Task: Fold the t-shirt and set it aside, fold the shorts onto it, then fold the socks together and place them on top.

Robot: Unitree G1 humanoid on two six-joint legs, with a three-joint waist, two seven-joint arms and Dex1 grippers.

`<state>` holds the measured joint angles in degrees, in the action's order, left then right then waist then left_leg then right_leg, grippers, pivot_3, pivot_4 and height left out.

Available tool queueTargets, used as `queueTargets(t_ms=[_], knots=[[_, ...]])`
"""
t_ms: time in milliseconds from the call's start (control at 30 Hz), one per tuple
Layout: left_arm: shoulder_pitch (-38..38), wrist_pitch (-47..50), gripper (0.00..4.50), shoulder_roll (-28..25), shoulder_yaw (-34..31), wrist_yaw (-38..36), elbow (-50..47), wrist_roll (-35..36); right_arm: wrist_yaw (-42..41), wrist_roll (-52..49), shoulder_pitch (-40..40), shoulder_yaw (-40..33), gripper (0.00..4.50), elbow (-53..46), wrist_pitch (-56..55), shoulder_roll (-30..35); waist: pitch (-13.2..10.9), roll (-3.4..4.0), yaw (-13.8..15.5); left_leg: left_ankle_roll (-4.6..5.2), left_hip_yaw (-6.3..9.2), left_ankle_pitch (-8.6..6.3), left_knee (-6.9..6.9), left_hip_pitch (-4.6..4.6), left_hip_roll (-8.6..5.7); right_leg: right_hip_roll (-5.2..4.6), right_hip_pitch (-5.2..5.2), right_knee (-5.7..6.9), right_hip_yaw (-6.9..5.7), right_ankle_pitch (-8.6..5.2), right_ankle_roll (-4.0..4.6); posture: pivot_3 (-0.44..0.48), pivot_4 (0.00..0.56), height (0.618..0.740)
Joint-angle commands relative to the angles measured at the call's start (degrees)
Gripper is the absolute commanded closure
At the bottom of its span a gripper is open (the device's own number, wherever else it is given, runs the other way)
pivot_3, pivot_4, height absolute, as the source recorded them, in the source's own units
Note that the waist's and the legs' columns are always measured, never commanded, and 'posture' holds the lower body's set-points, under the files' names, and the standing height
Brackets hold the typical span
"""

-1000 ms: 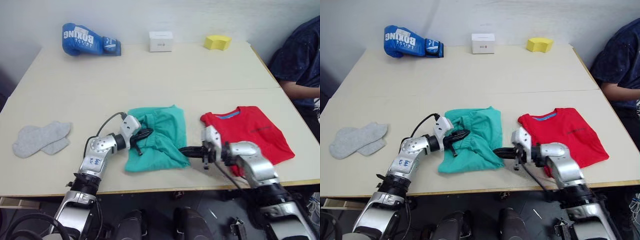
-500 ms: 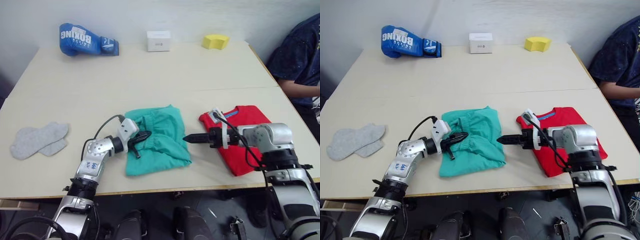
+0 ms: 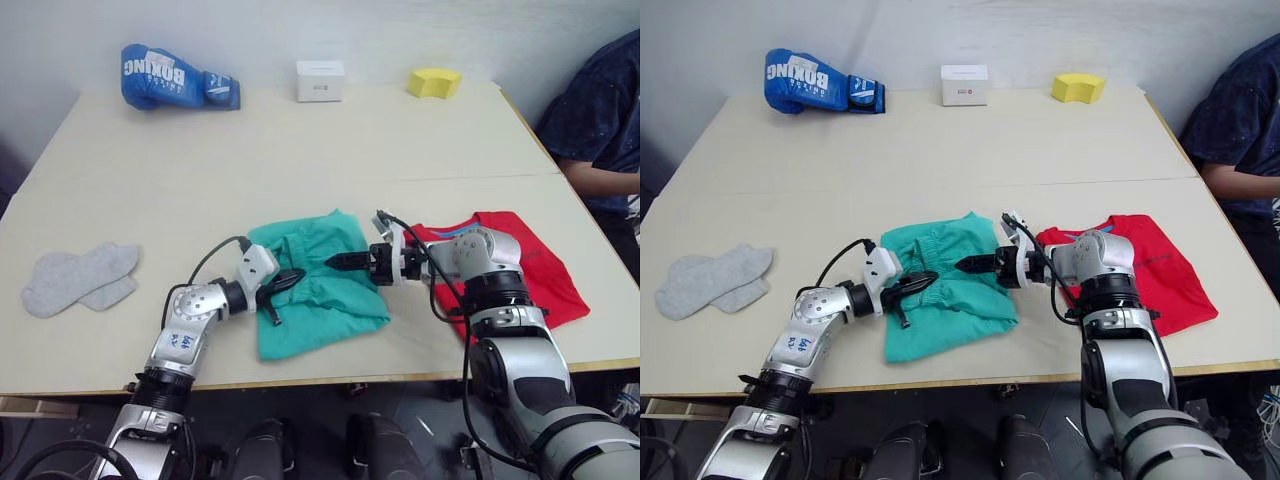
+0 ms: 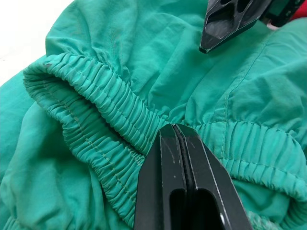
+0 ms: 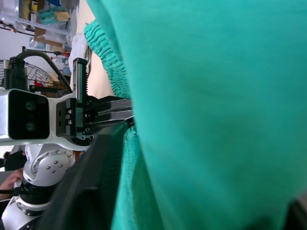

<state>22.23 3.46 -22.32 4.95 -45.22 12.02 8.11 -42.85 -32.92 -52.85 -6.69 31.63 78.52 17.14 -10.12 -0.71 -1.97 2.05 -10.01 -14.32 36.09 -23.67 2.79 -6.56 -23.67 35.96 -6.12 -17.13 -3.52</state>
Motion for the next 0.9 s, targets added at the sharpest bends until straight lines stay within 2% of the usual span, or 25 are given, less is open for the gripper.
queueTargets(t_ms=[33, 133, 167, 267, 367, 467, 600, 733, 833, 900], knots=[[-0.1, 0.9, 4.5, -1.3, 0.2, -2.2, -1.0, 0.8, -1.4, -3.0, 0.7, -0.9, 3.32, -7.3, 2.2, 2.4, 0.0, 0.0, 0.0, 0.0, 0.0, 0.0, 0.0, -0.01, 0.0, 0.0, -0.01, 0.0, 0.0, 0.0, 0.0, 0.0, 0.15, 0.74], [0.3, 0.6, 4.5, -1.9, 0.4, -4.0, -3.1, 1.8, -3.0, -6.3, 1.3, -2.3, 4.31, -13.4, 5.2, 5.0, 0.0, 0.01, -0.1, 0.01, 0.0, 0.0, -0.01, -0.05, 0.01, 0.01, -0.06, 0.0, 0.0, 0.0, 0.0, 0.0, 0.15, 0.74], [0.3, 0.6, 4.5, -2.1, 0.4, -4.4, -4.0, 2.1, -3.5, -7.6, 1.5, -2.9, 4.44, -15.7, 6.4, 6.1, 0.0, 0.01, -0.1, 0.02, 0.0, 0.01, -0.01, -0.09, 0.01, 0.01, -0.09, 0.0, -0.01, 0.0, 0.0, 0.0, 0.15, 0.74], [-0.2, 1.2, 4.5, -2.5, 0.2, -5.9, -6.4, 3.1, -3.9, -10.6, 1.9, -5.1, 4.44, -20.0, 9.9, 8.7, 0.0, 0.01, 0.0, 0.16, 0.05, 0.13, 0.06, -0.41, 0.01, 0.01, -0.34, 0.02, -0.05, 0.01, -0.01, 0.0, 0.15, 0.74], [-1.6, 3.2, 4.5, -3.7, -1.2, -8.5, -11.7, 6.9, -5.7, -14.8, 2.1, -8.6, 4.44, -24.3, 13.3, 14.3, 0.0, 0.01, 0.2, 0.06, 0.03, 0.25, 0.07, -0.6, -0.01, 0.01, -0.51, 0.02, -0.03, 0.02, -0.04, 0.0, 0.15, 0.74], [-4.4, 9.2, 4.01, -6.2, -4.7, -11.1, -19.8, 14.9, -10.6, -17.6, 3.3, -10.4, 4.5, -26.5, 13.4, 24.7, 0.0, 0.01, 0.4, 0.15, 0.03, 0.2, 0.03, -0.63, -0.02, 0.0, -0.53, -0.05, -0.04, 0.02, -0.04, 0.0, 0.15, 0.74], [-8.4, 16.7, 2.81, -10.2, -10.1, -10.7, -29.1, 22.9, -22.5, -17.1, 5.5, -7.0, 4.5, -23.3, 7.1, 42.0, -0.1, 0.06, 0.5, 0.25, 0.05, 0.11, 0.03, -0.7, -0.05, 0.0, -0.54, -0.22, -0.03, 0.02, -0.04, 0.0, 0.15, 0.74], [-12.9, 22.3, 1.54, -13.8, -13.8, -10.2, -34.5, 27.8, -36.6, -7.8, 6.6, 4.1, 4.5, -13.1, -6.7, 56.0, -0.2, 0.1, 0.0, 0.35, -0.02, 0.0, 0.04, -0.61, -0.03, 0.07, -0.49, -0.29, 0.03, 0.02, -0.11, 0.0, 0.15, 0.74], [-16.4, 23.8, 0.58, -15.5, -16.0, -10.4, -37.4, 29.9, -45.2, 3.2, 5.4, 13.0, 4.5, -1.9, -20.0, 60.4, -0.2, 0.09, -0.4, 0.04, -0.02, -0.15, 0.07, -0.49, 0.0, 0.12, -0.4, -0.31, 0.03, 0.03, -0.12, 0.0, 0.15, 0.74], [-18.2, 24.1, 0.03, -16.0, -17.1, -10.2, -38.6, 31.0, -47.0, 10.4, 3.5, 17.3, 4.5, 6.2, -29.2, 59.3, -0.2, 0.09, -0.5, -0.05, -0.03, -0.11, 0.09, -0.49, -0.02, 0.12, -0.41, -0.3, 0.05, 0.03, -0.13, 0.0, 0.15, 0.74]])
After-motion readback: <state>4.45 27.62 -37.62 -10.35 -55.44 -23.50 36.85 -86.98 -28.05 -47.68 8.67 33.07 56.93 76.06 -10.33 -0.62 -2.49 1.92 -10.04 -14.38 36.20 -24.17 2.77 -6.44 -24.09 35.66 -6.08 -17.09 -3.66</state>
